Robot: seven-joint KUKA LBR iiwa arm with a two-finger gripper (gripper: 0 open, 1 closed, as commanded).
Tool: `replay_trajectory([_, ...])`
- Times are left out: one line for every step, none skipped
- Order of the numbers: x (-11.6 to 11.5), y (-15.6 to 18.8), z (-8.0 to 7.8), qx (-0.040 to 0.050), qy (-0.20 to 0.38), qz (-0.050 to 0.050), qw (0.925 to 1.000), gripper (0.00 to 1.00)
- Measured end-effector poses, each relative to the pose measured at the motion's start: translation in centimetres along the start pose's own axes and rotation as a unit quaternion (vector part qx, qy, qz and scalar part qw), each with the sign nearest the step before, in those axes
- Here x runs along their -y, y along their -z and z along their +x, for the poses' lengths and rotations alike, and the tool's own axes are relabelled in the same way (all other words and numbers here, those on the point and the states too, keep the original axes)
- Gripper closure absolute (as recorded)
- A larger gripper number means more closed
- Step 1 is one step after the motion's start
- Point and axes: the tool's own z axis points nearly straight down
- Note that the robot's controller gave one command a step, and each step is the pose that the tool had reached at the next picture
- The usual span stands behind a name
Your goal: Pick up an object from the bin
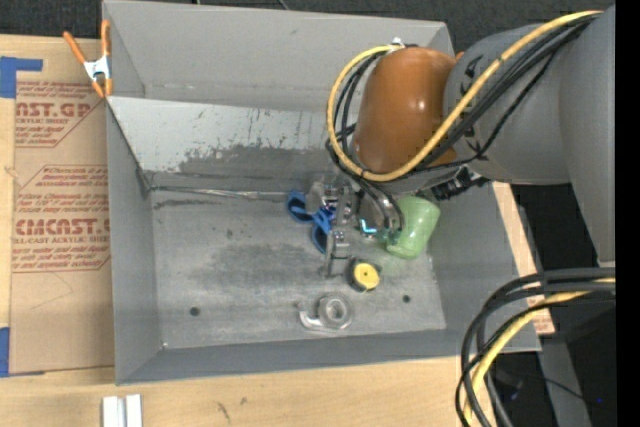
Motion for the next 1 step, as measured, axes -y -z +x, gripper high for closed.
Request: replay_trajectory([3.96, -6.74, -3.97, 0.0097, -0.124, -0.003, 0.9922, 0.0])
